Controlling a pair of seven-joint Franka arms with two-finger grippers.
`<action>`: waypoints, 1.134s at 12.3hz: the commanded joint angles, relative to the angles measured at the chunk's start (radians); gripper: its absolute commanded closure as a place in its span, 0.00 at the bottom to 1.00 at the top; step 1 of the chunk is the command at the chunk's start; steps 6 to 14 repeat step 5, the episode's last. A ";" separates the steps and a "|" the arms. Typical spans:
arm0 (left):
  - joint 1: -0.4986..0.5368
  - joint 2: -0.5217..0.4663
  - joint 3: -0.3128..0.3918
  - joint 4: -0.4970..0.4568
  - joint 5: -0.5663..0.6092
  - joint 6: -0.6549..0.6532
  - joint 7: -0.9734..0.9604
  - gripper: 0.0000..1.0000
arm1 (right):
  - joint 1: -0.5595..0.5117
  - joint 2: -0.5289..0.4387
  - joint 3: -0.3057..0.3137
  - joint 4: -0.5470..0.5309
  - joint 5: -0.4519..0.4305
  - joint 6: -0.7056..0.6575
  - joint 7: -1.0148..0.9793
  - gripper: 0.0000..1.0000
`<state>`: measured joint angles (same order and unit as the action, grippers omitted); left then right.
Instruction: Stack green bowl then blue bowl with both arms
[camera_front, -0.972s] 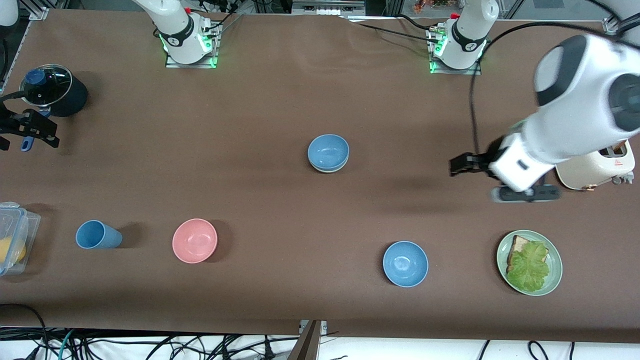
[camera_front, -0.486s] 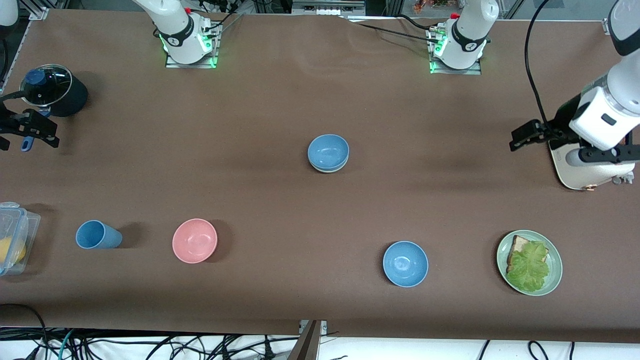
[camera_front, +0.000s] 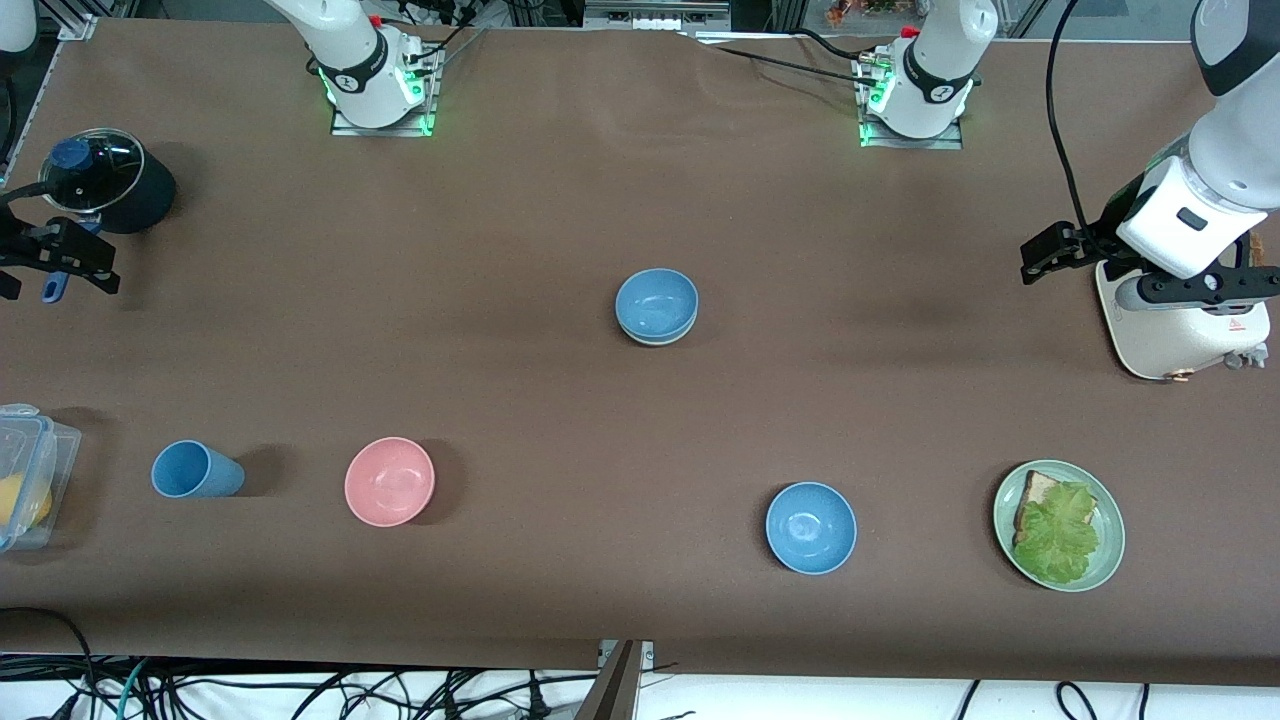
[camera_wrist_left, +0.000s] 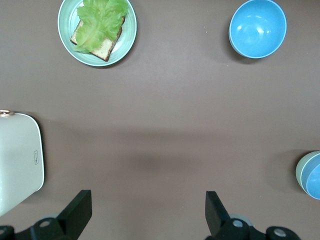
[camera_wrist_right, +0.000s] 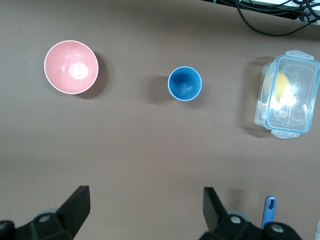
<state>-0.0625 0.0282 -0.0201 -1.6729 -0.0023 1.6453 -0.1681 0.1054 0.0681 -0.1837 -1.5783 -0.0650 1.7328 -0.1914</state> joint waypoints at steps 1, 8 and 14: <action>-0.003 -0.017 0.009 -0.016 0.008 0.005 0.010 0.00 | -0.006 0.010 0.004 0.032 0.004 -0.029 0.000 0.00; 0.000 -0.019 0.006 -0.010 0.007 -0.013 0.012 0.00 | -0.004 0.010 0.004 0.032 0.004 -0.029 0.000 0.00; 0.000 -0.019 0.006 -0.010 0.007 -0.013 0.012 0.00 | -0.004 0.010 0.004 0.032 0.004 -0.029 0.000 0.00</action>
